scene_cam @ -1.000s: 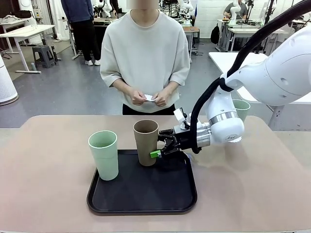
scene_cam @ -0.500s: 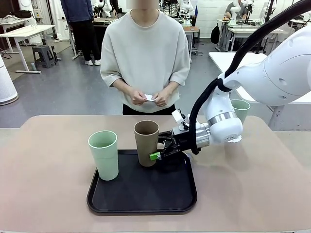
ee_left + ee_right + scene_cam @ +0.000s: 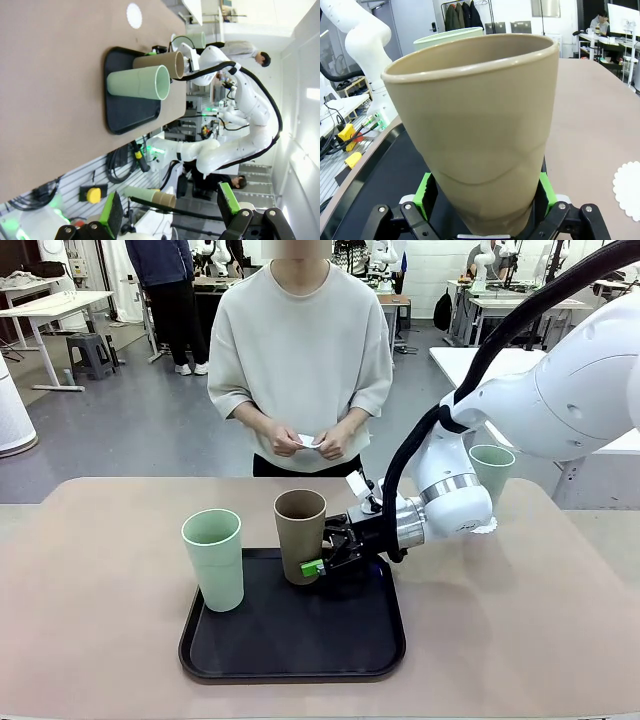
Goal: Place coasters on the table and set cups on them.
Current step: Take one Reusable plastic cup from the Flat Tray and place it on a coaster set by the human.
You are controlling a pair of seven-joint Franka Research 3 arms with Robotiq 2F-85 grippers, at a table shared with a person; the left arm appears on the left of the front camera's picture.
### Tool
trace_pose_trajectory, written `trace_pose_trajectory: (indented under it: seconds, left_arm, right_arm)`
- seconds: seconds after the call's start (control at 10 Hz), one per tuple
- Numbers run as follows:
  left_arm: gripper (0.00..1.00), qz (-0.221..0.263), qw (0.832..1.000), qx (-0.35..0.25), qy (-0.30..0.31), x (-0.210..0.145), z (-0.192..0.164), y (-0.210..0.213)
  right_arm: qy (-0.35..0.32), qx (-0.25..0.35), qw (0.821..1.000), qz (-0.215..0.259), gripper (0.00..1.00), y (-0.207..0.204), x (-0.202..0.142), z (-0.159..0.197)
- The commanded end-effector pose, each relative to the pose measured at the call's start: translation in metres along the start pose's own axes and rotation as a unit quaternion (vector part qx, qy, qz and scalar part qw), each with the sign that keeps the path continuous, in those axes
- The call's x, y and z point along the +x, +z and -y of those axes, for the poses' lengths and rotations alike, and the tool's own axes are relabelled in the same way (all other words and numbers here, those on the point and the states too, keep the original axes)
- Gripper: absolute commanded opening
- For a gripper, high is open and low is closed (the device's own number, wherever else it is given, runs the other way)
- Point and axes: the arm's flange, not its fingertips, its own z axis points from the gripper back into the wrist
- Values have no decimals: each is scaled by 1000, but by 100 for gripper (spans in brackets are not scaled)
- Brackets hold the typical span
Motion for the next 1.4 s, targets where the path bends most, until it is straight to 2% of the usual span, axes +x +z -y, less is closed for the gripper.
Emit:
trace_pose_trajectory:
  seconds: [0.0, 0.2, 0.3, 0.4, 0.5, 0.7, 0.8, 1.0, 1.3]
  left_arm:
    - [100, 3, 1000, -6, -1, -1, 2, 1]
    - [100, 3, 1000, -6, -1, -1, 2, 1]
    - [100, 3, 1000, -6, -1, -1, 2, 1]
    - [100, 3, 1000, -6, -1, -1, 2, 1]
    - [100, 3, 1000, -6, -1, -1, 2, 1]
    - [100, 3, 1000, -6, -1, -1, 2, 1]
    - [100, 3, 1000, -6, -1, -1, 2, 1]
    - [100, 3, 1000, -6, -1, -1, 2, 1]
    - [100, 3, 1000, -6, -1, -1, 2, 1]
  right_arm:
    - [-4, 5, 1000, -12, 100, -6, 0, 7]
    - [15, 2, 1000, -15, 100, -6, 0, 9]
    - [34, 0, 999, -12, 54, -6, -1, 9]
    - [36, 1, 999, -11, 40, -6, -2, 9]
    - [41, 1, 999, -13, 0, -6, -2, 10]
    - [44, 0, 999, -11, 0, -5, -3, 10]
    - [45, -2, 999, -10, 21, -4, -3, 10]
    - [31, -20, 999, 17, 21, -1, 9, 10]
    - [41, -24, 998, 34, 21, 6, 72, 4]
